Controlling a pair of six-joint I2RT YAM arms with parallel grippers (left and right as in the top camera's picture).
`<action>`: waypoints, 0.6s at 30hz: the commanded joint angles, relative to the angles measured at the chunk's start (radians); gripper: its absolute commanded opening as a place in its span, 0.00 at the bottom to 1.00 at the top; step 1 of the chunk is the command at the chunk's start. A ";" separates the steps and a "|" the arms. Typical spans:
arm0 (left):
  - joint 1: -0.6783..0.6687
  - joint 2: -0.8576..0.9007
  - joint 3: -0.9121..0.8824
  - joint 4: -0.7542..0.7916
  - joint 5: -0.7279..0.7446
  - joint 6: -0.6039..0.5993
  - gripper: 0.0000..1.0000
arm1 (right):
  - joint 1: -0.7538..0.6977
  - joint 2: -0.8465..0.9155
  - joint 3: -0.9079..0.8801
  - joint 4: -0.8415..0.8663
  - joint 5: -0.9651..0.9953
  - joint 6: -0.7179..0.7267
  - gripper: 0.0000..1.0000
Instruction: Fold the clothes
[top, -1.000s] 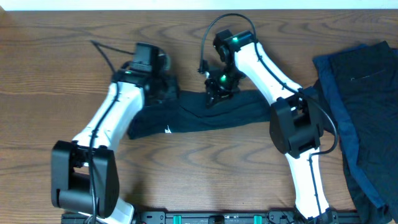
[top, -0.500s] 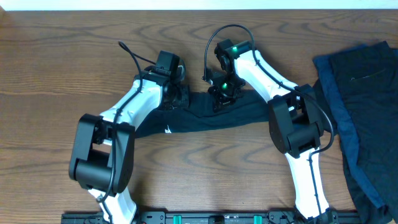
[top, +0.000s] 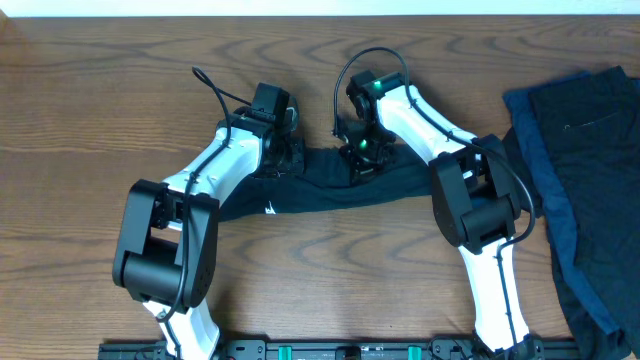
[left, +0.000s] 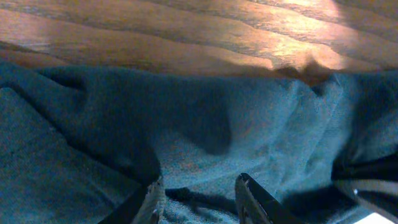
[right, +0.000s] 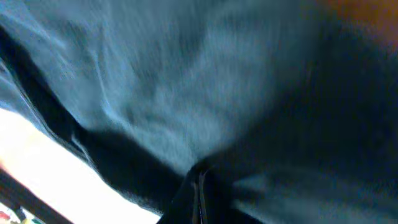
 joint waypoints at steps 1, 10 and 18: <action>0.003 0.003 0.014 -0.002 -0.010 -0.009 0.39 | -0.015 -0.003 -0.001 -0.020 0.013 0.017 0.03; 0.003 0.003 0.014 -0.002 -0.011 -0.008 0.40 | -0.047 -0.003 -0.001 -0.092 0.050 0.051 0.05; 0.003 0.003 0.014 -0.002 -0.014 -0.005 0.40 | -0.057 -0.003 -0.001 -0.166 0.269 0.167 0.03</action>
